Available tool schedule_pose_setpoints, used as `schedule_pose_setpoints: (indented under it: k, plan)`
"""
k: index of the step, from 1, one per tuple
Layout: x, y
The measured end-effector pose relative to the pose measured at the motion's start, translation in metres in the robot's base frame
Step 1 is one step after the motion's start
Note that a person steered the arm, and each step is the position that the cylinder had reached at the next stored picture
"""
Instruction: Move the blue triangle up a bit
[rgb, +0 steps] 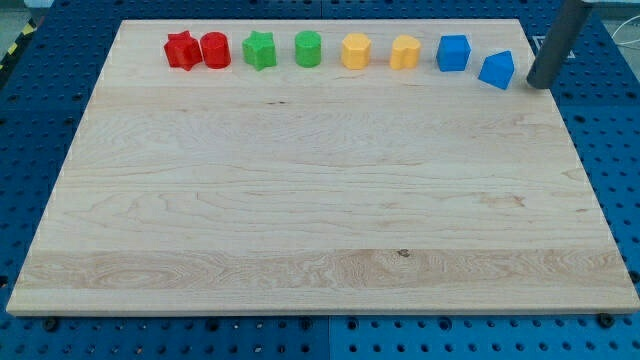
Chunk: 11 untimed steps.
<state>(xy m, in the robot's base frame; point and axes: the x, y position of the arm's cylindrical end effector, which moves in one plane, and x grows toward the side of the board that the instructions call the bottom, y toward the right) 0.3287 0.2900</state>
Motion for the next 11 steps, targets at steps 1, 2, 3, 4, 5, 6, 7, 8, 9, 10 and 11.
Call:
schedule_pose_setpoints:
  k: [1, 2, 3, 4, 5, 6, 7, 8, 9, 10, 11]
  plan:
    - [0.034, 0.001]
    - [0.039, -0.030]
    - [0.036, -0.065]
    - [0.023, -0.066]
    - [0.011, -0.064]
    - [0.005, -0.057]
    - [0.004, -0.037]
    - [-0.001, -0.033]
    - [-0.002, -0.045]
    - [-0.001, -0.046]
    - [-0.002, -0.053]
